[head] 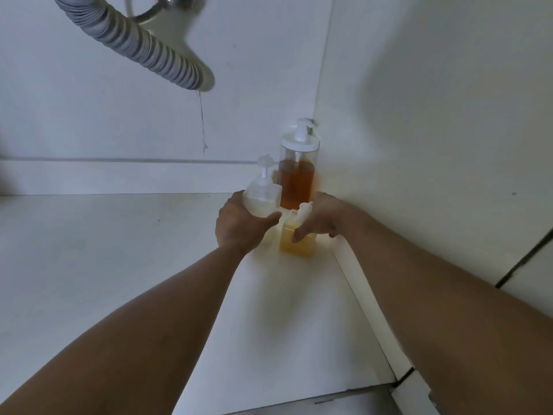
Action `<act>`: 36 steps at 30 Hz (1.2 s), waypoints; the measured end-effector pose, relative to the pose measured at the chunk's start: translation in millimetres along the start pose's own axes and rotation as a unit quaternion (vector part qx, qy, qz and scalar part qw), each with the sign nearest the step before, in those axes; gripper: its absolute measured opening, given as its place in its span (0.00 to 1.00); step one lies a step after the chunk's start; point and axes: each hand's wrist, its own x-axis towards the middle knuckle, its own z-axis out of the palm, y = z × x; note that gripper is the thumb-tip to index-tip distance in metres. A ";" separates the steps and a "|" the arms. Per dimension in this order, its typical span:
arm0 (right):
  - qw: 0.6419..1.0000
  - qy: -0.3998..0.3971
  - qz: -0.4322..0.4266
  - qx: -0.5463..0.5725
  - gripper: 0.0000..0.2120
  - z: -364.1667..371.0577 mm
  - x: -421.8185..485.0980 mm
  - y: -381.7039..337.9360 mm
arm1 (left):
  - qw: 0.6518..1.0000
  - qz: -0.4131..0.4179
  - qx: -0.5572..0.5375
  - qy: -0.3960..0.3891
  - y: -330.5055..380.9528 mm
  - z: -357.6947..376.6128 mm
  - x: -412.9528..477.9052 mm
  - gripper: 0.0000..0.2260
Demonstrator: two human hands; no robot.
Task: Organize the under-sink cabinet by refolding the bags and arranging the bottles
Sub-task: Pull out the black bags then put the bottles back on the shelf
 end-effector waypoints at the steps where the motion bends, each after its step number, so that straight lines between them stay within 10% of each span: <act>1: 1.000 0.006 -0.015 0.009 0.45 -3.0 3.0 -3.2 | 1.000 0.000 -0.016 -0.006 -2.3 0.0 0.4 0.37; 7: 0.991 0.033 -0.096 0.092 0.33 -16.4 14.7 -27.9 | 0.996 0.008 -0.041 -0.080 -35.3 -10.9 -2.3 0.43; 13: 0.989 0.055 -0.134 0.016 0.55 5.0 32.9 -39.7 | 0.972 0.063 0.197 -0.116 -55.7 -15.8 -6.2 0.36; 20: 0.987 0.114 -0.113 0.023 0.20 -0.8 46.7 -32.4 | 0.955 0.096 0.250 -0.125 -69.4 -5.3 0.1 0.39; 24: 0.986 0.149 -0.060 0.038 0.34 -9.1 53.5 -23.9 | 0.953 0.102 0.259 -0.118 -68.2 -5.0 0.3 0.39; 36: 0.964 0.255 -0.029 -0.062 0.30 -5.8 59.6 -19.0 | 0.959 0.095 0.244 -0.113 -68.8 -4.5 2.1 0.40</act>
